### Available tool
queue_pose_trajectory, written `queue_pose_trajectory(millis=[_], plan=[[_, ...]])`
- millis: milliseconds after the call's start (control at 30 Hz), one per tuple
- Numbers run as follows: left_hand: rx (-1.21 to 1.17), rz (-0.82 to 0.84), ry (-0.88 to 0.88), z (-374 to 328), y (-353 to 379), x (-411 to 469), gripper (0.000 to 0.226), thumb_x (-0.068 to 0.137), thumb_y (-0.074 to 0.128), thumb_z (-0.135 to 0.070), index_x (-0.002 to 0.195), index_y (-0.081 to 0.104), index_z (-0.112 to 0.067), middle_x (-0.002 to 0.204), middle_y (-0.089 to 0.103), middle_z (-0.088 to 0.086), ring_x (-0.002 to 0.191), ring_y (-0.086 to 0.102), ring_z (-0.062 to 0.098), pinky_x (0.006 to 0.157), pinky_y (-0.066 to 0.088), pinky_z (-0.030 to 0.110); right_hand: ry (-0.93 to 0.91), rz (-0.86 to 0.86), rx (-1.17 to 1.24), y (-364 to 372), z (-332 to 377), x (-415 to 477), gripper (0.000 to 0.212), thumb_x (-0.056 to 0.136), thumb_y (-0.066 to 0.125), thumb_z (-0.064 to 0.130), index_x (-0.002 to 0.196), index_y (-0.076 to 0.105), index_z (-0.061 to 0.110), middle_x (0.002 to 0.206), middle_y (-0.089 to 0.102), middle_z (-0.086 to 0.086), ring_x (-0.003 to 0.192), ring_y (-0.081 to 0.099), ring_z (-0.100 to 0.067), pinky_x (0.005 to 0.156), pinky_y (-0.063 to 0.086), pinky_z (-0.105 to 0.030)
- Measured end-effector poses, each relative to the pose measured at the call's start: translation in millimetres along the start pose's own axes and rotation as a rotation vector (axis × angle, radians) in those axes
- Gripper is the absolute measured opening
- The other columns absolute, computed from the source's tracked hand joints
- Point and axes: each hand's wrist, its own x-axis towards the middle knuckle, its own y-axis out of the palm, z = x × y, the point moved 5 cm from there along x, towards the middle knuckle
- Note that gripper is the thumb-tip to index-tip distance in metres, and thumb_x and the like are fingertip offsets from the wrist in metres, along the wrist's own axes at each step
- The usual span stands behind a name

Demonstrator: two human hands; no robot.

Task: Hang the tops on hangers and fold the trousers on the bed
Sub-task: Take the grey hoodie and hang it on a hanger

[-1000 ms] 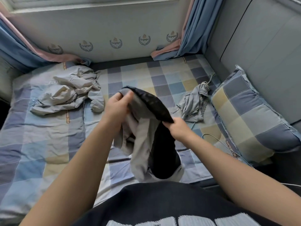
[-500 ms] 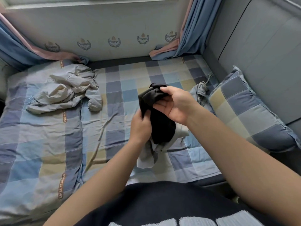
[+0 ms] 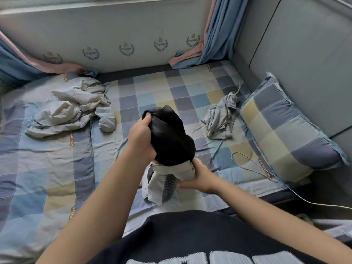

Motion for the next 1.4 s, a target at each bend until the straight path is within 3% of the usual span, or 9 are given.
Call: queue_pose_trajectory(millis=[133, 367, 500, 600, 867, 1067, 1200, 1300, 1400], plan=[[0.025, 0.006, 0.000, -16.3, 2.7, 1.7, 0.036, 0.106, 0.049, -0.033, 0.132, 0.060, -0.011, 0.120, 0.072, 0.012, 0.106, 0.071, 0.028, 0.076, 0.059, 0.037, -0.029, -0.242, -0.068, -20.5, 13.2, 12.3, 0.027, 0.084, 0.055, 0.004, 0.107, 0.066, 0.013, 0.110, 0.069, -0.015, 0.108, 0.063, -0.034, 0.075, 0.046, -0.033], [0.473, 0.028, 0.419, -41.9, -12.7, 3.2, 0.044, 0.102, 0.059, -0.023, 0.144, 0.051, -0.012, 0.133, 0.059, -0.004, 0.122, 0.057, 0.010, 0.089, 0.049, 0.013, -0.031, -0.302, 0.152, -78.1, 95.9, 7.4, 0.024, 0.077, 0.041, 0.015, 0.076, 0.058, -0.003, 0.072, 0.061, -0.023, 0.068, 0.063, -0.030, 0.056, 0.055, -0.054], [0.537, -0.039, 0.607, -17.8, -27.9, -23.0, 0.004, 0.099, 0.059, -0.020, 0.101, 0.063, -0.020, 0.088, 0.069, -0.014, 0.083, 0.068, 0.007, 0.068, 0.053, 0.022, 0.075, -0.268, 0.520, -87.2, 124.4, 13.7, 0.023, 0.099, 0.043, 0.009, 0.093, 0.064, 0.003, 0.081, 0.065, -0.017, 0.066, 0.067, -0.030, 0.050, 0.057, -0.039], [0.552, 0.065, 0.593, 8.5, -30.7, -34.9, 0.004, 0.091, 0.060, -0.022, 0.092, 0.057, -0.019, 0.079, 0.067, -0.009, 0.068, 0.065, 0.012, 0.061, 0.052, 0.024, 0.089, -0.216, 0.657, -85.1, 142.4, 12.0, 0.026, 0.100, 0.044, 0.010, 0.110, 0.063, -0.004, 0.094, 0.065, -0.021, 0.078, 0.069, -0.034, 0.056, 0.060, -0.042], [0.853, 0.106, 0.475, 42.3, -10.0, -14.8, 0.066, 0.066, 0.081, -0.046, 0.120, 0.051, -0.021, 0.118, 0.057, 0.005, 0.109, 0.062, 0.020, 0.089, 0.055, 0.044, 0.047, -0.114, 1.003, -78.3, 182.8, -8.5, 0.020, 0.100, 0.044, 0.011, 0.094, 0.060, 0.001, 0.068, 0.068, -0.014, 0.057, 0.071, -0.025, 0.054, 0.060, -0.036], [0.895, -0.123, 0.625, 25.2, -20.3, 10.0, 0.018, 0.092, 0.053, -0.007, 0.095, 0.066, -0.018, 0.102, 0.063, 0.005, 0.093, 0.060, 0.026, 0.076, 0.048, 0.034, -0.028, -0.188, 1.273, -108.4, 190.3, -13.6, 0.023, 0.105, 0.044, 0.016, 0.103, 0.060, 0.000, 0.075, 0.067, -0.015, 0.056, 0.068, -0.021, 0.049, 0.058, -0.028], [0.851, -0.111, 0.637, 5.8, -34.5, 12.9, 0.025, 0.082, 0.042, -0.004, 0.081, 0.061, -0.020, 0.071, 0.060, 0.000, 0.066, 0.052, 0.019, 0.058, 0.042, 0.034, -0.042, -0.344, 1.370, -138.5, 164.2, -7.3, 0.026, 0.107, 0.044, 0.018, 0.094, 0.061, 0.003, 0.080, 0.070, -0.015, 0.069, 0.069, -0.024, 0.060, 0.062, -0.033], [0.869, -0.041, 0.694, -13.9, -30.8, 11.9, 0.021, 0.082, 0.044, -0.002, 0.082, 0.061, -0.014, 0.071, 0.057, -0.002, 0.068, 0.048, 0.015, 0.063, 0.039, 0.036, -0.016, -0.392, 1.146, -143.0, 135.9, 1.0, 0.021, 0.105, 0.048, 0.021, 0.120, 0.058, 0.010, 0.121, 0.065, -0.013, 0.114, 0.062, -0.028, 0.089, 0.054, -0.043], [0.972, 0.158, 0.735, -29.6, -14.9, 0.9, 0.018, 0.083, 0.045, -0.007, 0.081, 0.060, -0.015, 0.067, 0.054, -0.009, 0.064, 0.046, 0.009, 0.061, 0.037, 0.030, -0.068, -0.496, 0.460, -134.9, 112.4, -3.4, 0.084, 0.089, 0.072, 0.037, 0.155, 0.022, 0.027, 0.160, 0.029, -0.005, 0.146, 0.029, -0.026, 0.114, 0.032, -0.048]])
